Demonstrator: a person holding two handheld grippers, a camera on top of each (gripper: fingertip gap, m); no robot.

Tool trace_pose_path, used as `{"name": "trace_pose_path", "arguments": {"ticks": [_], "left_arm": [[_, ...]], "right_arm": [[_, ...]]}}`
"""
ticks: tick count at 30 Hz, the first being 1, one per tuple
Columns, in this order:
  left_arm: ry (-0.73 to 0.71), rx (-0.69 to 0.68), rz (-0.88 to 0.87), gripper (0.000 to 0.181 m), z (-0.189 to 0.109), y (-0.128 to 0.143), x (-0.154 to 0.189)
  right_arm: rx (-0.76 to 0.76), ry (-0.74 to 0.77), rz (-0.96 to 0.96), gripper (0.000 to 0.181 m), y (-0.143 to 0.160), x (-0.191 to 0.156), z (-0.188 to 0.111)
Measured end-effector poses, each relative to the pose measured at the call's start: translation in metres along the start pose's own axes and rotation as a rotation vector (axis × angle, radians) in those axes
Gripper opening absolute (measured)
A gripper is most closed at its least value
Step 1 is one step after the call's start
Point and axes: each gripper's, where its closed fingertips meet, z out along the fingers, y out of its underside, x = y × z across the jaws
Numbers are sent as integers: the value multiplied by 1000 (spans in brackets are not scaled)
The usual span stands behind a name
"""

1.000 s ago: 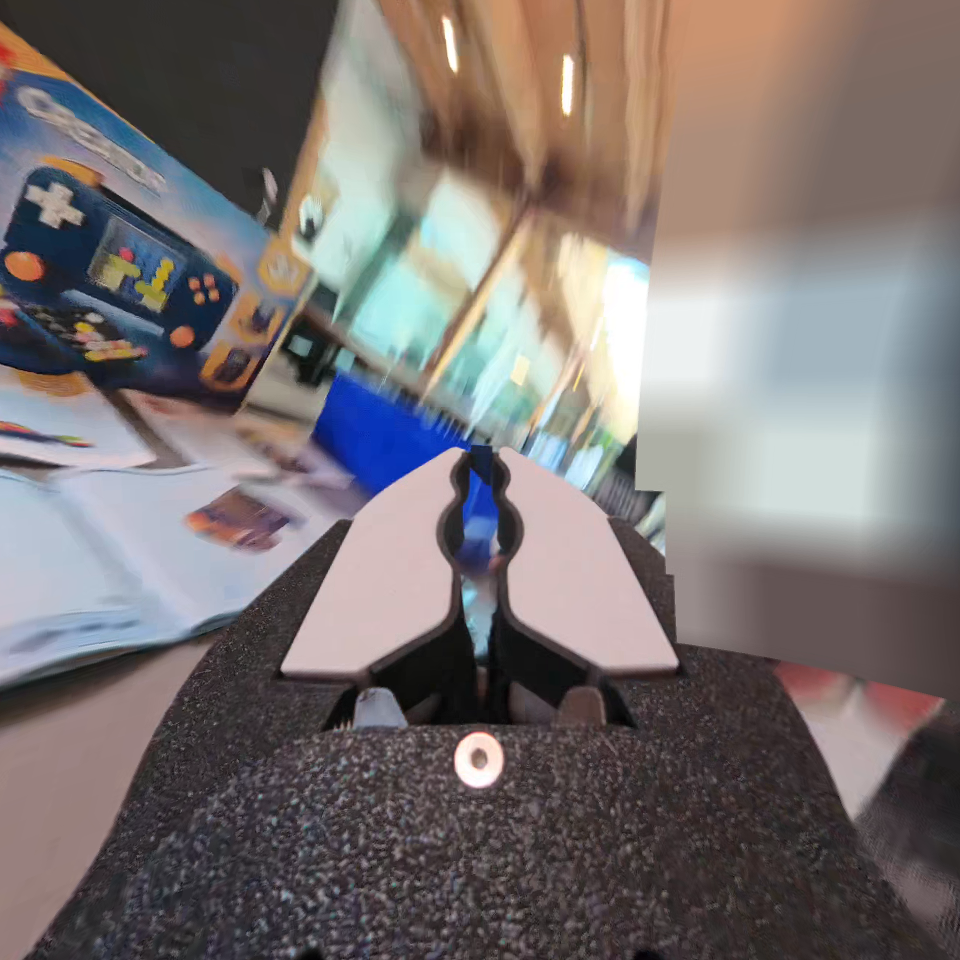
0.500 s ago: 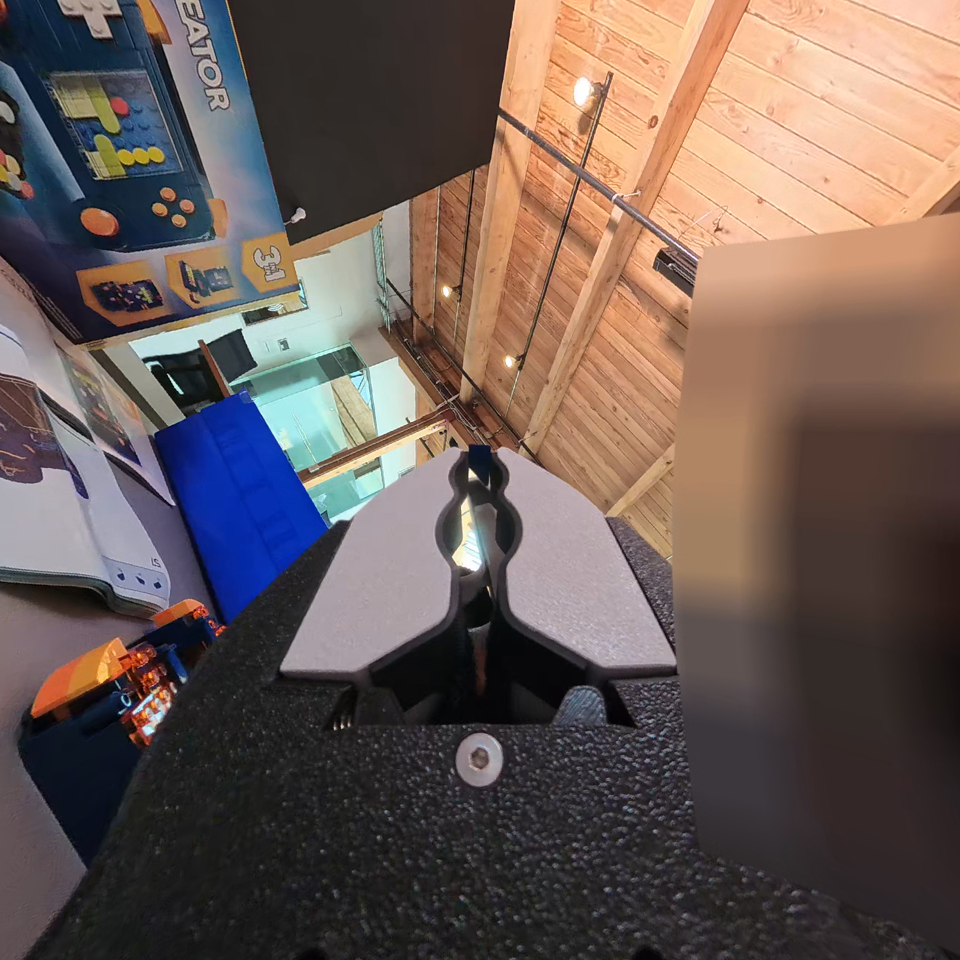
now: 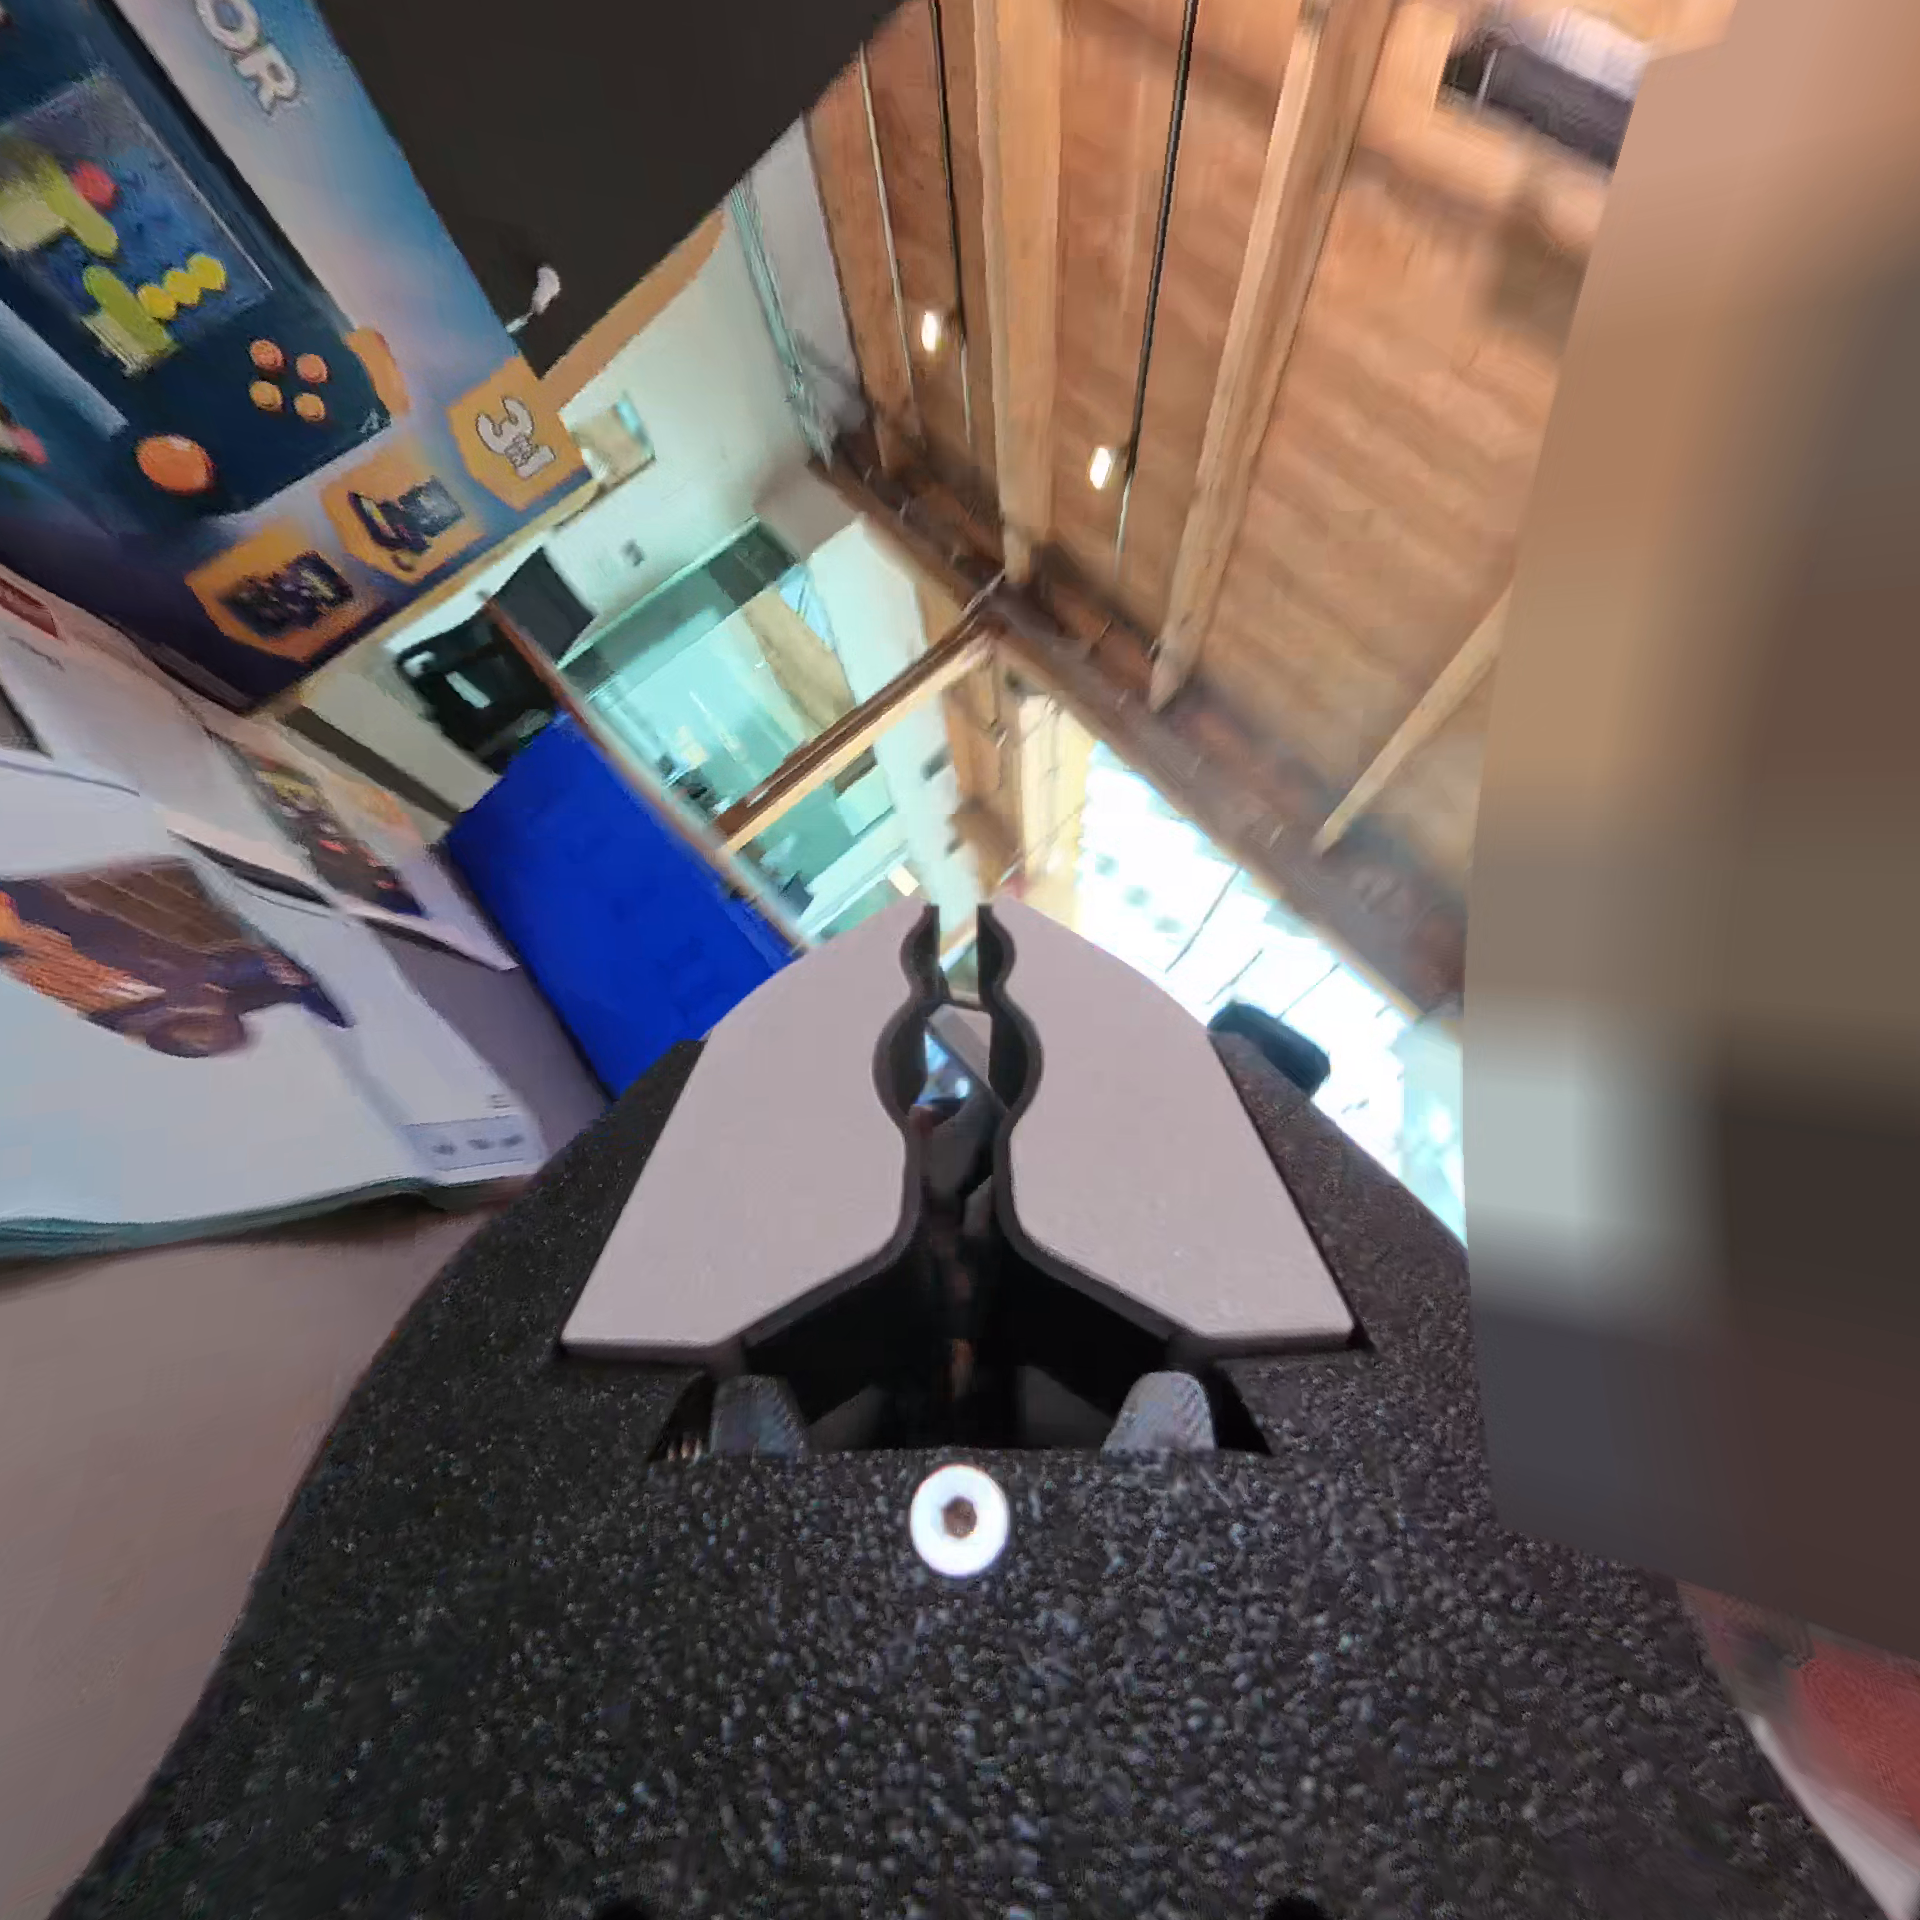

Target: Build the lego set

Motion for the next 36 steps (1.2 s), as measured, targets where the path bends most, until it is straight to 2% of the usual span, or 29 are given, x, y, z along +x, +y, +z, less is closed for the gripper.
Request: {"name": "trace_pose_path", "arguments": {"ticks": [5, 7, 10, 14, 17, 21, 28, 31, 36], "left_arm": [[-127, -447, 380, 6, -14, 31, -21], [-155, -600, 449, 6, -21, 45, -31], [-117, -695, 442, 6, -23, 57, -30], [-100, -767, 420, 6, -25, 68, -32], [-99, -795, 405, 6, -25, 72, -34], [-103, -778, 386, 5, -25, 69, -35], [-92, -751, 333, 5, -20, 64, -35], [-43, -805, 237, 6, -17, 75, -31], [55, -780, 13, 9, -3, 81, -20]], "right_arm": [[-165, -68, 357, 2, 40, 6, -32], [-204, -81, 423, 2, 50, 3, -37], [-257, -79, 477, 2, 59, 0, -38], [-293, -101, 577, 2, 65, -11, -34], [-278, -82, 657, 2, 66, -6, -34], [-283, -78, 710, 2, 67, -5, -35], [-165, -168, 988, 2, 52, -13, -33], [-135, -174, 988, 2, 49, -15, -30], [-67, -170, 1017, 2, 44, -13, -26]]}}
